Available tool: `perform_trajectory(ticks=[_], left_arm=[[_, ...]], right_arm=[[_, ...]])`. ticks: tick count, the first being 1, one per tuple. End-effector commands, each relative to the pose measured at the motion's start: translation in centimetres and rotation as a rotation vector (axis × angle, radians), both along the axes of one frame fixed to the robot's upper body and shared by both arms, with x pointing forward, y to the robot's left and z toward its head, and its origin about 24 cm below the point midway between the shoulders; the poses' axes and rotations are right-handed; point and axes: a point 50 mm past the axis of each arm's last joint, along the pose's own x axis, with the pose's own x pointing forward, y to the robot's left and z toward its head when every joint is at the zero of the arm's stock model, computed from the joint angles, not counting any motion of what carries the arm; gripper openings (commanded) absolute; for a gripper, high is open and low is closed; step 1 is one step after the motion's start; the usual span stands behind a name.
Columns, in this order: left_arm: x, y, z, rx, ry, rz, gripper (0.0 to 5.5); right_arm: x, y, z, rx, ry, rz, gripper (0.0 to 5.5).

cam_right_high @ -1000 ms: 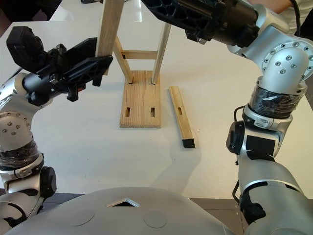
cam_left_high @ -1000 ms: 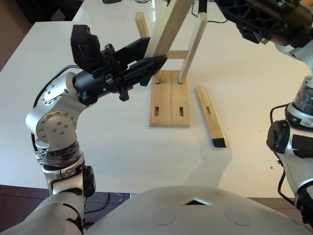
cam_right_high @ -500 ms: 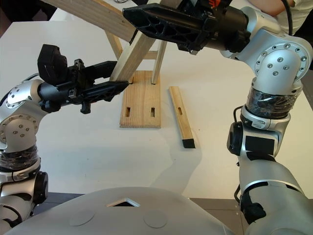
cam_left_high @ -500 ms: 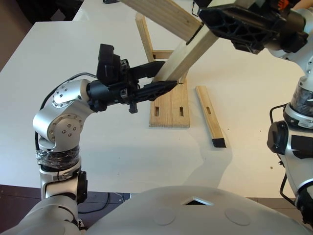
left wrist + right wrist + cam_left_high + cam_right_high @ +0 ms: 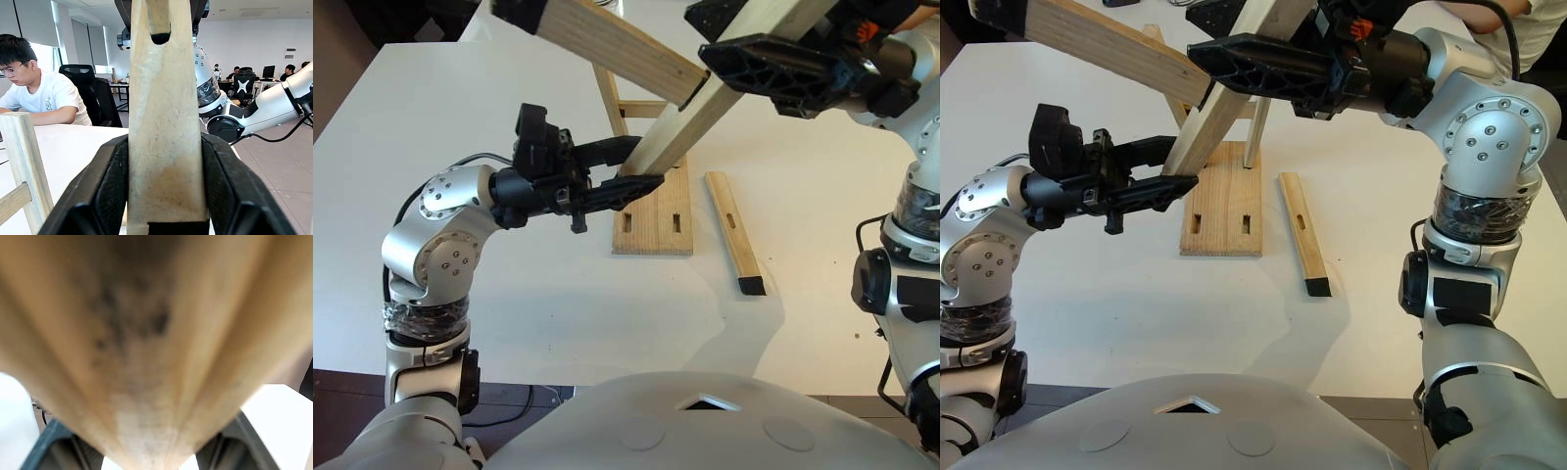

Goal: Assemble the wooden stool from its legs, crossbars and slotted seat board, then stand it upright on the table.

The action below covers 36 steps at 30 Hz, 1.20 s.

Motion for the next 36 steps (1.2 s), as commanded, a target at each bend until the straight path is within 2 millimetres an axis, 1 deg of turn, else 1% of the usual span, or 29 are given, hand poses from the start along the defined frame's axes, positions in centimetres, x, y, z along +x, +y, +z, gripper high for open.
perform_trajectory(ticks=[1,2,3,5,8,10,12,13,14,17,18,20,23,26,32,36], left_arm=[[1.3,0.6,-0.7,0.064,-0.007,0.131,2.0],[1.4,0.6,-1.0,0.081,0.008,0.134,2.0],[1.4,0.7,-1.6,0.107,0.032,0.134,2.37],[1.5,1.2,-3.2,0.173,0.064,0.153,2.65],[2.1,2.0,-5.1,0.266,0.062,0.247,3.13],[2.3,3.1,-6.6,0.336,0.066,0.314,3.2],[2.0,4.2,-8.8,0.473,0.041,0.366,3.2],[1.9,4.6,-9.6,0.497,0.046,0.396,3.2],[2.0,4.9,-9.9,0.495,0.034,0.457,3.2],[2.9,5.9,-10.0,0.404,0.105,0.663,3.2],[3.1,6.2,-9.8,0.351,0.122,0.718,3.2],[3.3,6.4,-10.0,0.306,0.139,0.794,3.2],[2.9,6.0,-10.4,0.271,0.152,0.838,3.2],[2.8,6.2,-10.3,0.197,0.181,0.898,3.2],[3.5,6.3,-10.2,0.133,0.204,0.955,3.2],[3.7,5.6,-10.8,0.109,0.233,0.962,3.2]], right_arm=[[-0.2,-0.7,-0.1,-0.008,-0.018,-0.034,2.0],[-0.1,-0.7,-0.2,-0.009,-0.018,-0.043,2.0],[0.0,-0.7,-0.5,-0.012,-0.019,-0.059,2.0],[0.2,-0.8,-1.2,-0.017,-0.016,-0.102,2.0],[0.7,-1.1,-2.7,-0.056,-0.02,-0.181,2.0],[1.2,-1.4,-4.2,-0.105,-0.026,-0.245,2.0],[1.6,-1.9,-6.0,-0.196,-0.054,-0.293,2.0],[1.6,-2.1,-7.0,-0.25,-0.076,-0.303,2.0],[1.5,-2.2,-7.9,-0.294,-0.093,-0.298,2.0],[1.1,-2.6,-9.8,-0.364,-0.11,-0.279,2.0],[1.1,-2.8,-10.3,-0.378,-0.106,-0.274,2.0],[1.0,-3.1,-10.8,-0.394,-0.094,-0.269,2.0],[1.1,-3.2,-11.3,-0.406,-0.086,-0.26,2.0],[1.3,-3.2,-11.7,-0.413,-0.077,-0.253,2.0],[0.5,-3.0,-12.3,-0.408,-0.059,-0.194,2.0],[0.4,-2.8,-12.6,-0.413,-0.072,-0.17,2.0]])
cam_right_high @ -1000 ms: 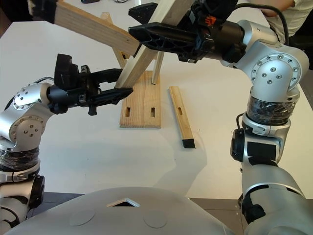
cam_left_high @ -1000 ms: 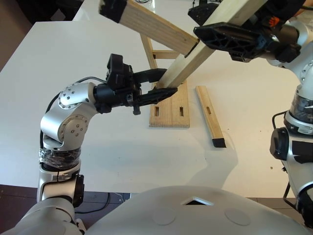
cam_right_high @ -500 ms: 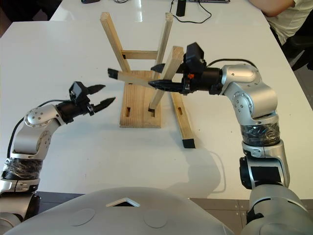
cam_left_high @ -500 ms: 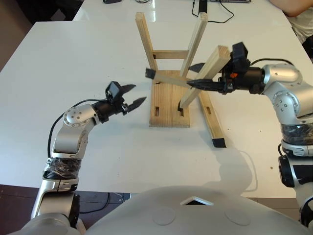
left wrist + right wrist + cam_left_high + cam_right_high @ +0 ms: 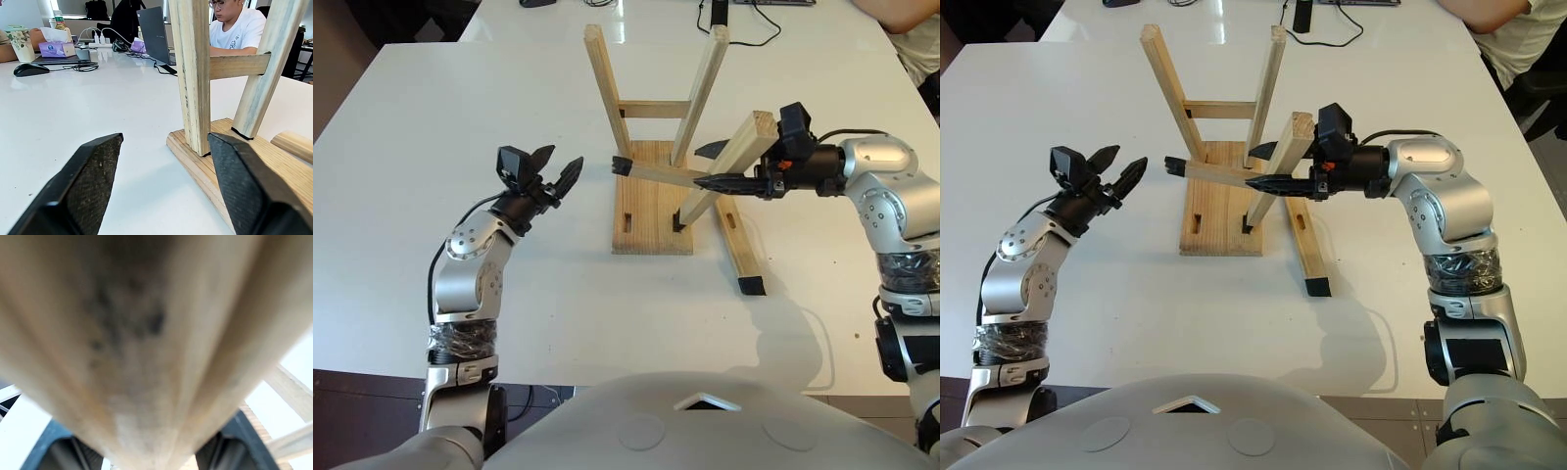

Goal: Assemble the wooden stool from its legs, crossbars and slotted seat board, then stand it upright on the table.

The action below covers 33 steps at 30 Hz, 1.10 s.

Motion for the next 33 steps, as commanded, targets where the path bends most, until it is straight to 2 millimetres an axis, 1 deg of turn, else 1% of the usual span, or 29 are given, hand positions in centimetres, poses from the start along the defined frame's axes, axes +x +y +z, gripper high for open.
perform_trajectory(ticks=[1,4,9,12,15,16,18,21,23,26,29,31,33], left_arm=[[0.3,-0.7,-0.5,-0.04,0.017,0.018,3.2],[0.4,-0.9,-0.5,-0.071,0.013,0.038,3.2],[0.6,-0.9,-0.5,-0.103,0.014,0.047,3.2],[0.6,-0.6,-0.6,-0.126,0.013,0.076,3.2],[0.5,-1.1,-1.0,-0.136,0.022,0.077,3.2],[0.4,-1.4,-1.1,-0.145,0.024,0.076,3.2],[0.3,-1.9,-1.3,-0.159,0.027,0.079,3.2],[0.1,-2.3,-1.7,-0.177,0.037,0.093,3.2],[0.0,-2.3,-1.9,-0.185,0.04,0.106,3.2],[0.3,-2.1,-2.0,-0.196,0.039,0.133,3.2],[0.7,-2.1,-1.8,-0.208,0.032,0.158,3.2],[0.8,-2.0,-1.8,-0.211,0.03,0.164,3.2],[0.8,-1.9,-1.8,-0.214,0.03,0.173,3.2]], right_arm=[[-0.5,0.1,-1.3,-0.035,0.039,0.034,2.0],[-0.4,0.0,-1.8,-0.069,0.033,0.034,2.0],[0.8,-0.7,-3.9,-0.191,0.053,-0.058,2.0],[0.4,-0.4,-5.2,-0.245,0.085,-0.027,2.0],[-0.5,0.0,-7.3,-0.301,0.155,0.001,2.0],[-0.9,0.0,-8.5,-0.334,0.187,-0.003,2.0],[-1.9,-0.3,-10.8,-0.393,0.248,-0.018,2.0],[-2.8,-1.0,-13.1,-0.445,0.306,-0.045,2.0],[-2.9,-1.3,-13.9,-0.477,0.314,-0.059,2.0],[-2.3,-1.5,-14.9,-0.504,0.333,-0.097,2.0],[-1.9,-1.3,-15.2,-0.463,0.406,-0.131,2.0],[-2.1,-1.4,-15.5,-0.484,0.399,-0.123,2.0],[-2.0,-1.3,-15.3,-0.461,0.368,-0.119,2.0]])
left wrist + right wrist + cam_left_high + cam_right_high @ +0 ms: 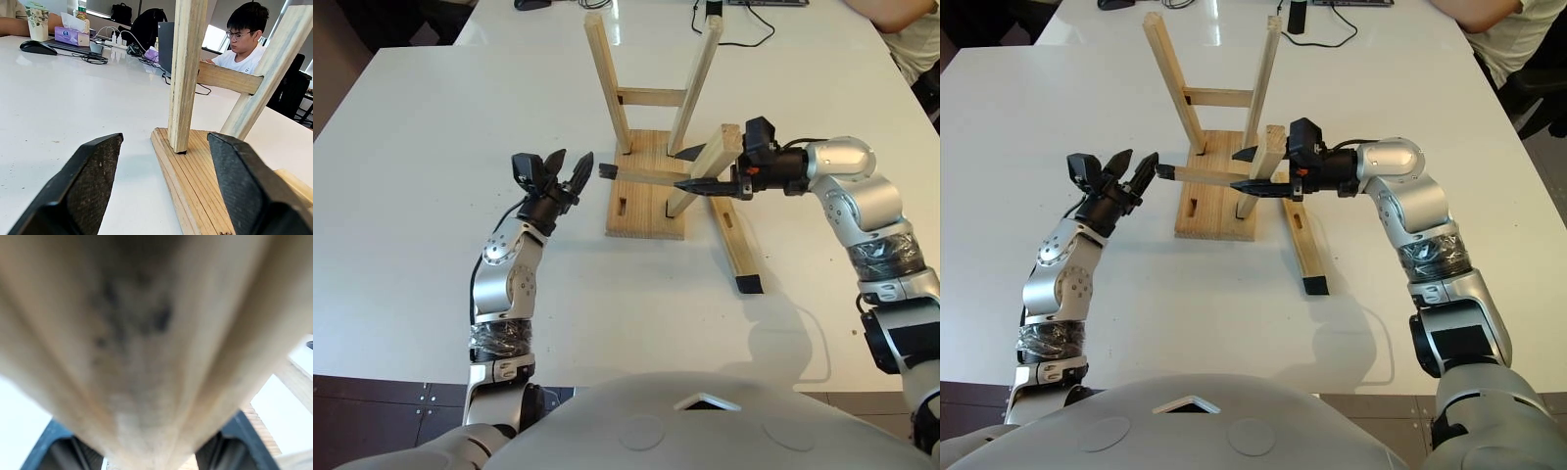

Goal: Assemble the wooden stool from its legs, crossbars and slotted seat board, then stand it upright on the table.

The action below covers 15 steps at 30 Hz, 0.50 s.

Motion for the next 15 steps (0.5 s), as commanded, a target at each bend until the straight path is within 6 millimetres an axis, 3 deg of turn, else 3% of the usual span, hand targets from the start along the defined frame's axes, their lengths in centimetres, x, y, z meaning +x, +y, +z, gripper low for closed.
perform_trajectory(ticks=[1,5,7,10,15], left_arm=[[0.5,0.4,0.1,-0.002,-0.003,0.051,3.2],[0.6,0.9,0.1,-0.006,0.001,0.07,3.2],[0.5,1.4,-0.1,-0.005,0.009,0.097,3.2],[0.2,2.2,-0.4,-0.007,0.022,0.144,3.2],[-1.0,3.4,-0.9,-0.017,0.044,0.247,3.2]], right_arm=[[-3.7,-3.0,-11.9,-0.388,0.406,-0.142,2.0],[-1.5,-3.9,-7.0,-0.188,0.217,-0.233,2.57],[-1.4,-5.1,-4.3,-0.151,0.136,-0.279,2.87],[-3.3,-6.5,-2.9,-0.248,0.094,-0.312,3.32],[-7.9,-6.9,-3.2,-0.405,0.133,-0.428,3.32]])
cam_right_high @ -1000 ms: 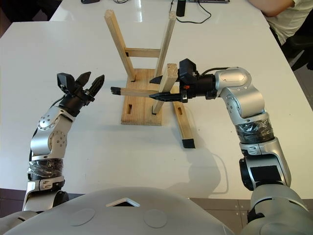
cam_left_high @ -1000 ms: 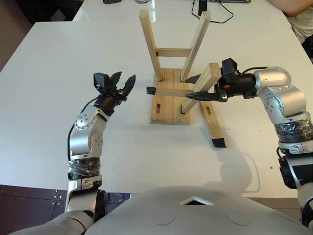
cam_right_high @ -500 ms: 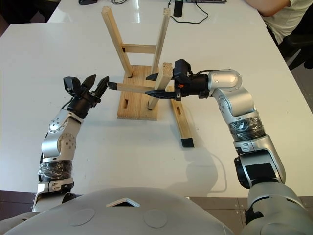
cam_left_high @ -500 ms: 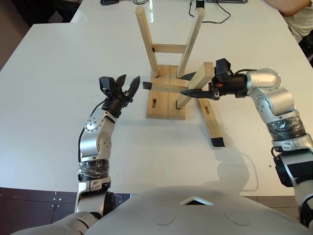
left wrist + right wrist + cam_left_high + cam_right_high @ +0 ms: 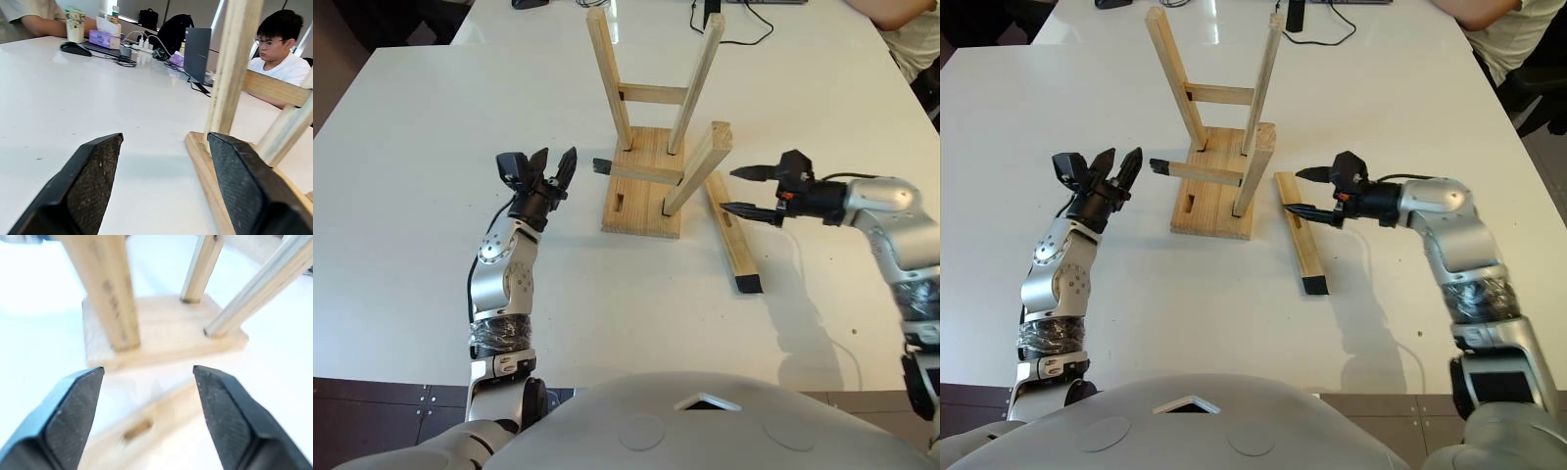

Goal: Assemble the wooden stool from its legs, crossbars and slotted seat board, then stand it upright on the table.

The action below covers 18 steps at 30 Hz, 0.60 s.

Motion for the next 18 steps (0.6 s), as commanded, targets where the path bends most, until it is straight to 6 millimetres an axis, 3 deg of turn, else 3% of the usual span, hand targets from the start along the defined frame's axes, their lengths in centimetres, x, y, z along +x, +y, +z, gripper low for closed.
perform_trajectory(ticks=[1,6,11,14,18], left_arm=[[-1.1,1.0,-0.5,-0.01,0.024,0.09,3.2],[-1.9,1.2,-1.2,-0.013,0.053,0.128,3.2],[-1.5,1.4,-1.1,-0.017,0.047,0.143,3.2],[-1.8,1.4,-1.4,-0.014,0.053,0.156,3.2],[-2.0,1.3,-1.7,-0.018,0.059,0.167,3.2]], right_arm=[[-3.7,0.4,-0.4,-0.08,0.05,-0.079,3.32],[-5.6,1.8,-2.0,-0.225,-0.009,0.005,3.32],[-5.0,-0.7,-3.6,-0.364,-0.03,-0.038,3.32],[-4.5,-1.6,-3.5,-0.345,-0.024,-0.088,3.32],[-4.0,-1.0,-2.7,-0.217,0.0,-0.187,3.32]])
